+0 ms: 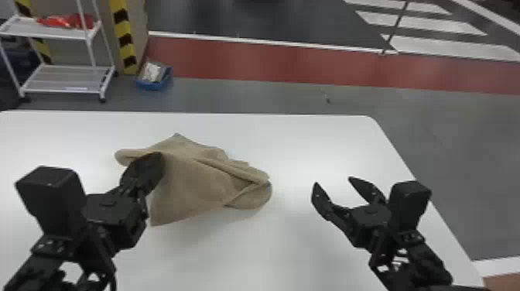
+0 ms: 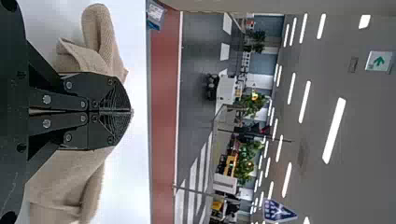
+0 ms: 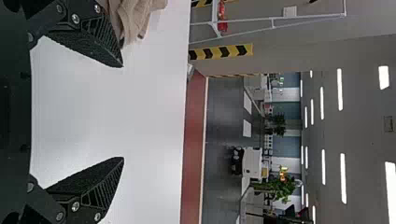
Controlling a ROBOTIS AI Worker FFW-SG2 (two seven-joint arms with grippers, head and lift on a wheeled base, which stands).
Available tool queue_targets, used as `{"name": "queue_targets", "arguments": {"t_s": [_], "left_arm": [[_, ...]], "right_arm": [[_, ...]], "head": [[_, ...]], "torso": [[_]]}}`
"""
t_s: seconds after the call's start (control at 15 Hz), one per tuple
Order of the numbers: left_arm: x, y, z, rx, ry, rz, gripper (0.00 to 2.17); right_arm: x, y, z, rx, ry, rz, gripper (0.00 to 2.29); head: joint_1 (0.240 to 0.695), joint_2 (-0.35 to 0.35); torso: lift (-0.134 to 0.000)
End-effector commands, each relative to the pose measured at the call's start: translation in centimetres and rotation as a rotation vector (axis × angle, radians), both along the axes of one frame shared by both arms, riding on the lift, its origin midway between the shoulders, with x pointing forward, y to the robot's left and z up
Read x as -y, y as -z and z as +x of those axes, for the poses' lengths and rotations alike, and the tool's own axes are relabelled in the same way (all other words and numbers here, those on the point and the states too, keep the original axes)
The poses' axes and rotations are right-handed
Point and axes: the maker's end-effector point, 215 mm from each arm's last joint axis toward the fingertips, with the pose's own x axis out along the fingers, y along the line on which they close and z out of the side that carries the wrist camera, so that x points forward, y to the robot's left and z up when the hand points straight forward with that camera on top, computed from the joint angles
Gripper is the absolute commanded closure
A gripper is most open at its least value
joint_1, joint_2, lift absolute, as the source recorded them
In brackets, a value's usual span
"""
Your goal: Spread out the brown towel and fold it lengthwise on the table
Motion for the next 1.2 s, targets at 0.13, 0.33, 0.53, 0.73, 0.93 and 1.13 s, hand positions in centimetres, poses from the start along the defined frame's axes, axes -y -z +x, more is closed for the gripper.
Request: {"name": "queue_targets", "arguments": {"t_s": [0.13, 0.33, 0.53, 0.73, 0.93, 1.13], "left_arm": [[-3.5, 5.3, 1.7, -0.133, -0.064, 0.066, 1.81], [-4.7, 7.3, 2.3, -0.15, -0.08, 0.097, 0.23], [-6.3, 7.9, 1.7, -0.163, -0.11, 0.119, 0.0], [-7.7, 8.1, 0.3, -0.169, -0.135, 0.131, 0.03], [-7.9, 9.3, -0.5, -0.204, -0.128, 0.148, 0.03], [-6.6, 11.8, -2.0, -0.284, -0.088, 0.157, 0.04]], "right_arm": [[-2.4, -0.1, -0.1, -0.001, -0.055, 0.04, 0.19], [-3.9, 0.0, 0.6, -0.016, -0.078, 0.047, 0.19], [-4.7, -1.0, 1.6, -0.006, -0.1, 0.051, 0.19], [-3.5, -1.3, 3.0, -0.016, -0.077, 0.021, 0.19], [-1.2, -1.3, 4.4, -0.019, -0.082, 0.031, 0.19], [-4.3, -3.7, 6.8, -0.028, -0.195, 0.214, 0.19]], "head": [[0.695, -0.134], [0.695, -0.08], [0.695, -0.045], [0.695, -0.022], [0.695, -0.021], [0.695, -0.032]], "torso": [[-0.124], [-0.124], [-0.124], [-0.124], [-0.124], [-0.124]]}}
